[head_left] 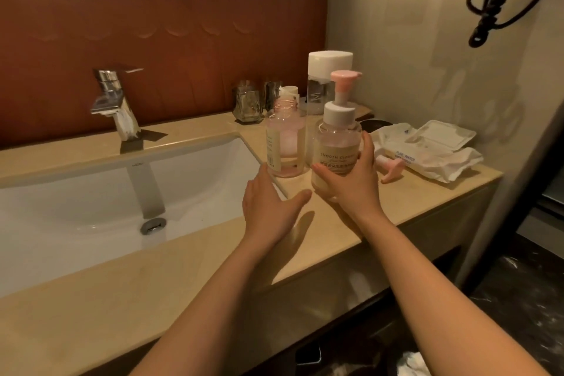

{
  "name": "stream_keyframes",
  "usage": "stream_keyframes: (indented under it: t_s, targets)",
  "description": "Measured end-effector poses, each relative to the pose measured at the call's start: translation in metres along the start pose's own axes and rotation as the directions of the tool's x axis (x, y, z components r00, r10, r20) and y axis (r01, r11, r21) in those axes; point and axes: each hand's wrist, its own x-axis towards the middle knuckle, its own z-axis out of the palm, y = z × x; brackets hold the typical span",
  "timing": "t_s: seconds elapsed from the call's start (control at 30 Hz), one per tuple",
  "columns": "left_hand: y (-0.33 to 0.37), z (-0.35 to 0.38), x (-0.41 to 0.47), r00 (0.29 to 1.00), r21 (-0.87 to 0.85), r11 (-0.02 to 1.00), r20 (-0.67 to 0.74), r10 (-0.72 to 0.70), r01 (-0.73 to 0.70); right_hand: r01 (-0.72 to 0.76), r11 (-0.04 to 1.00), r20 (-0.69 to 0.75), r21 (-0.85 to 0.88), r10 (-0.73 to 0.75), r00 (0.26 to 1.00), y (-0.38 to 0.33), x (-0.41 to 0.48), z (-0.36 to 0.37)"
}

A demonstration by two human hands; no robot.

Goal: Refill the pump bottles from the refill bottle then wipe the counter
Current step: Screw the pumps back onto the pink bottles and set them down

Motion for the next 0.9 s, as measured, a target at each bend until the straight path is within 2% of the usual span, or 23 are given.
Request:
stream_keyframes:
  t_s: [0.17,0.4,0.7,0.9]
  targets:
    - [0.013,0.005,0.036,0.991,-0.286,0.952,-0.045,-0.125,0.107,0.002,0.999,0.019,0.039,-0.002,1.000,0.004,0.002,-0.003]
    - [0.017,0.015,0.074,0.984,-0.410,0.901,-0.036,-0.175,0.146,0.005,0.999,0.011,0.038,-0.005,1.000,0.008,0.002,-0.003]
    - [0.019,0.030,0.096,0.987,-0.304,0.952,-0.133,-0.092,0.048,-0.011,1.000,-0.020,-0.003,0.011,1.000,0.008,0.003,-0.001]
    - [0.013,0.027,0.087,0.989,-0.354,0.934,-0.116,-0.096,0.049,-0.021,0.999,-0.020,-0.025,0.020,1.000,0.008,0.006,0.002]
